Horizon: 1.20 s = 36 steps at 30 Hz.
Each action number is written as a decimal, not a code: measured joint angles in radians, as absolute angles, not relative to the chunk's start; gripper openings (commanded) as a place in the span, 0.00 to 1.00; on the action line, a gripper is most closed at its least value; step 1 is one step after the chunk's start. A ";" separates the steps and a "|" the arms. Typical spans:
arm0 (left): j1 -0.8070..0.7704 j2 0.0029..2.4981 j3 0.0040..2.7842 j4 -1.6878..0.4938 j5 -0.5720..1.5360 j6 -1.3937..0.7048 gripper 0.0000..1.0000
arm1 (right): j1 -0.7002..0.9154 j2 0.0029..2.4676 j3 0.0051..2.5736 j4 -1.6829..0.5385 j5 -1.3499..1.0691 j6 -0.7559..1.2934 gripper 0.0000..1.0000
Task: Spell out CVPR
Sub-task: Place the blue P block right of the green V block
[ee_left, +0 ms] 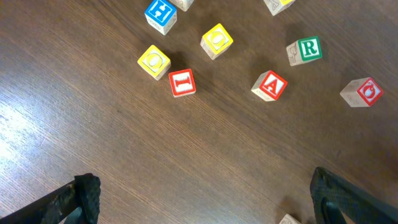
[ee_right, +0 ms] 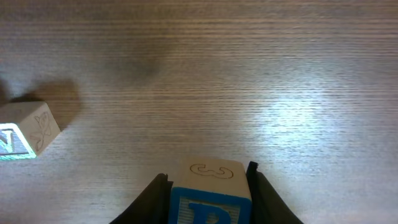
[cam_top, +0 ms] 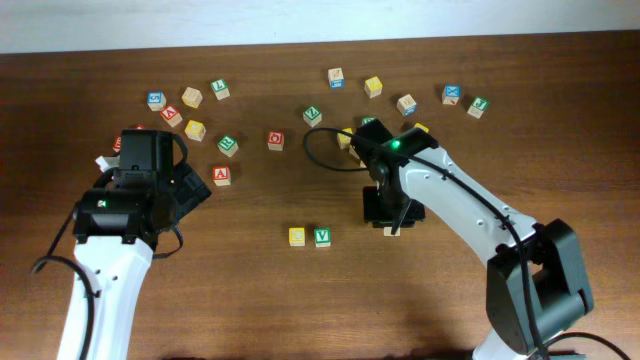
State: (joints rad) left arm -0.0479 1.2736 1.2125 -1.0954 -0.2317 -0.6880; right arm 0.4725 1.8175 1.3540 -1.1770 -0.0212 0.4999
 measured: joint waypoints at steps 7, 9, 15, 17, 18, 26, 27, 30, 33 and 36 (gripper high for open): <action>-0.048 1.274 1.213 -1.096 -0.232 -0.688 0.99 | 0.472 1.818 1.322 -1.109 -0.104 0.470 0.27; -0.048 1.274 1.213 -1.096 -0.232 -0.688 0.99 | 0.472 1.818 1.316 -1.091 -0.112 0.467 0.26; -0.048 1.274 1.213 -1.096 -0.232 -0.688 0.99 | 0.473 1.814 1.205 -0.832 -0.179 0.464 0.23; -0.048 1.274 1.213 -1.096 -0.232 -0.688 0.99 | 0.480 1.815 1.205 -0.814 -0.183 0.464 0.24; -0.048 1.274 1.213 -1.096 -0.232 -0.688 0.99 | 0.494 1.815 1.204 -0.804 -0.182 0.464 0.24; -0.048 1.274 1.213 -1.096 -0.232 -0.688 0.99 | 0.599 1.842 1.193 -0.788 -0.075 0.525 0.24; -0.048 1.274 1.213 -1.096 -0.232 -0.688 0.99 | 0.603 1.845 1.193 -0.785 -0.071 0.532 0.24; -0.048 1.274 1.213 -1.096 -0.232 -0.688 0.99 | 0.618 1.847 1.192 -0.767 -0.068 0.559 0.27; -0.048 1.274 1.213 -1.095 -0.232 -0.688 0.99 | 0.647 1.847 1.179 -0.744 -0.068 0.569 0.27; -0.048 1.274 1.213 -1.095 -0.232 -0.688 0.99 | 0.655 1.854 1.176 -0.738 -0.064 0.572 0.27</action>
State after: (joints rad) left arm -0.0479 1.2736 1.2125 -1.0954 -0.2317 -0.6880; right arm 0.6552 1.8538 1.1759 -0.7383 -0.0639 0.5724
